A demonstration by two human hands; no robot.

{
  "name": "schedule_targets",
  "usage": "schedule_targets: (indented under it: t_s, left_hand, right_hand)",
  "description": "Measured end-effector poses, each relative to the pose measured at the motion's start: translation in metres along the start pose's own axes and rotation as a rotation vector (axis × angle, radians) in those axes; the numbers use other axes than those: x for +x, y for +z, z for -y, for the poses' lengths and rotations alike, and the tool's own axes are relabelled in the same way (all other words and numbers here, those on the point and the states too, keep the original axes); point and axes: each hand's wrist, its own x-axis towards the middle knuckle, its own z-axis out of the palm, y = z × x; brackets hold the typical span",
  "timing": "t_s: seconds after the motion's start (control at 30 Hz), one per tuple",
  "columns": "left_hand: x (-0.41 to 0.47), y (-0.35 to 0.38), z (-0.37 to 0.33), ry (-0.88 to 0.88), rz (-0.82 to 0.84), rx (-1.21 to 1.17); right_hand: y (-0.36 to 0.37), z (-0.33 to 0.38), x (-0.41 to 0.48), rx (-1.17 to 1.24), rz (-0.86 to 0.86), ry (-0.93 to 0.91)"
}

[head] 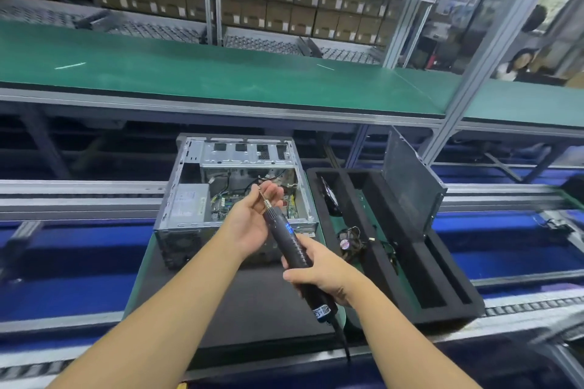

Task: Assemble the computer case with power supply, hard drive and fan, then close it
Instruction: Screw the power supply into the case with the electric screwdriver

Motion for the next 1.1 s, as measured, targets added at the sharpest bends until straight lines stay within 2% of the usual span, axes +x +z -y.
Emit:
schedule_targets:
  t_s: [0.33,0.47,0.57,0.63,0.73,0.83,0.9,0.97,1.03,1.1]
  left_hand:
    - [-0.011,-0.025,-0.02,0.126,0.049,0.221]
    - [-0.012,-0.03,-0.028,0.07,0.075,0.143]
    - [-0.019,-0.035,-0.031,-0.052,0.19,0.118]
    - [-0.022,-0.042,-0.033,-0.114,0.224,0.095]
    - [-0.023,-0.054,-0.038,-0.084,0.167,0.097]
    - [-0.02,-0.068,-0.054,0.042,0.069,0.188]
    - [-0.017,-0.079,-0.077,0.205,-0.011,0.372]
    - [-0.012,-0.092,-0.105,0.338,-0.083,0.825]
    - [-0.002,-0.107,-0.132,0.359,-0.141,1.336]
    - [0.009,-0.122,-0.15,0.292,-0.106,1.76]
  right_hand:
    - [0.035,0.003,0.008,0.034,-0.004,-0.034]
    - [0.054,0.004,0.012,0.232,0.03,-0.074]
    - [0.064,0.004,0.012,0.641,0.253,-0.154]
    - [0.069,0.008,0.011,0.802,0.435,-0.207]
    - [0.073,0.015,0.01,0.791,0.543,-0.241]
    - [0.076,0.013,0.013,0.754,0.528,-0.183]
    - [0.079,0.006,0.016,0.709,0.48,-0.142]
    - [0.084,-0.001,0.019,0.615,0.365,-0.112]
    - [0.09,-0.01,0.022,0.51,0.247,-0.081]
    - [0.099,-0.019,0.027,0.428,0.183,-0.053]
